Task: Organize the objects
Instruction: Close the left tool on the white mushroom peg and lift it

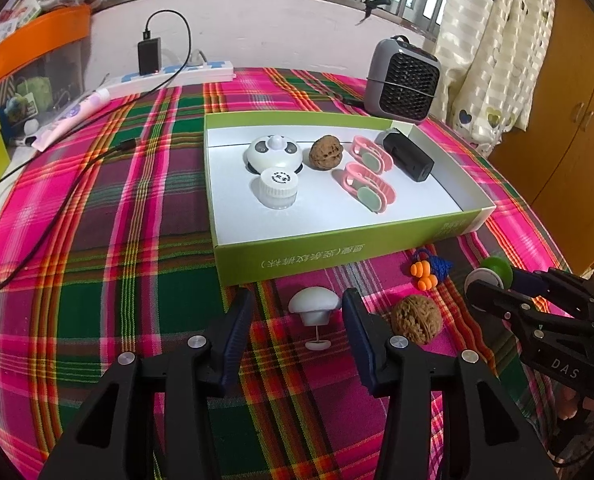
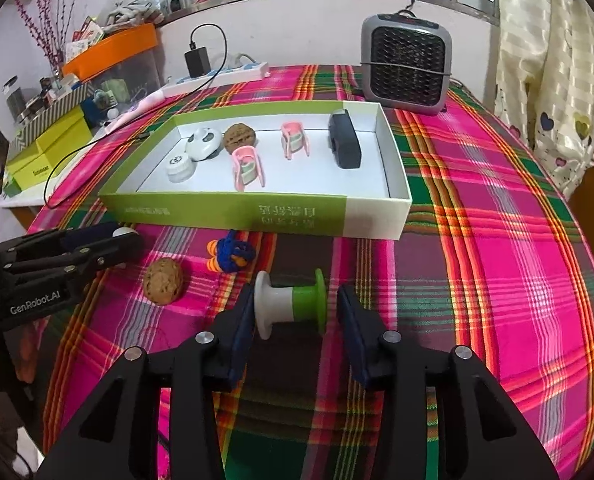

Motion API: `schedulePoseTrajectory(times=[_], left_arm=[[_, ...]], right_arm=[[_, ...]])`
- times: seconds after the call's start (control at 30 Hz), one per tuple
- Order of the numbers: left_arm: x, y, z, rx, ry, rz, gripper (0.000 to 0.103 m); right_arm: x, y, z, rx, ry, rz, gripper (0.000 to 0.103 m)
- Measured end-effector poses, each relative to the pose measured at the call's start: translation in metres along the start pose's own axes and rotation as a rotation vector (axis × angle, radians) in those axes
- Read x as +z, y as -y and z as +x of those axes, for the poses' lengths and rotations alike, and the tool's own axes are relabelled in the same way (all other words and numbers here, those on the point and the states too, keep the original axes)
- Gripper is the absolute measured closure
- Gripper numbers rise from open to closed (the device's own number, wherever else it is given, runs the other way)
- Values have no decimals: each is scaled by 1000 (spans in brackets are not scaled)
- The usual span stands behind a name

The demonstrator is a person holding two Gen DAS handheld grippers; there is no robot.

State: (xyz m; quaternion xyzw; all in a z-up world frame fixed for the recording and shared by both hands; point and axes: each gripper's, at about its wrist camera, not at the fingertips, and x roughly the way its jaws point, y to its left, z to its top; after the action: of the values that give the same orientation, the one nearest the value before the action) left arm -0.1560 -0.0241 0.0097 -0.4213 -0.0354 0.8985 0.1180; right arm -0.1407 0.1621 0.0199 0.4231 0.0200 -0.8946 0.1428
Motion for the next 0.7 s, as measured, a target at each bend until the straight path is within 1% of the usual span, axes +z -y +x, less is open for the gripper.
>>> schedulePoseTrajectory(times=[0.07,0.13,0.17,0.33,0.57,0.7], left_arm=[[1,0,0,1,0,0,58],[0,0,0,1,1,-3,59],[0,1,0,4,1,-2,60],[1,-3,0,6,3,-9,65],[2,-5,-1,16,1,-12,78],[1,-5,-1,20,2,-13,79]], right_arm=[[-1,0,0,5,-1,-2,61],[-2,-2,0,9,-3,-8,68],[-2,-2,0,11,-3,-11,69],[-1,-2,0,14,-1,-12,69],[-1,-2,-1,18,-1,-10,69],[-2,-2,0,19,-1,-9,69]])
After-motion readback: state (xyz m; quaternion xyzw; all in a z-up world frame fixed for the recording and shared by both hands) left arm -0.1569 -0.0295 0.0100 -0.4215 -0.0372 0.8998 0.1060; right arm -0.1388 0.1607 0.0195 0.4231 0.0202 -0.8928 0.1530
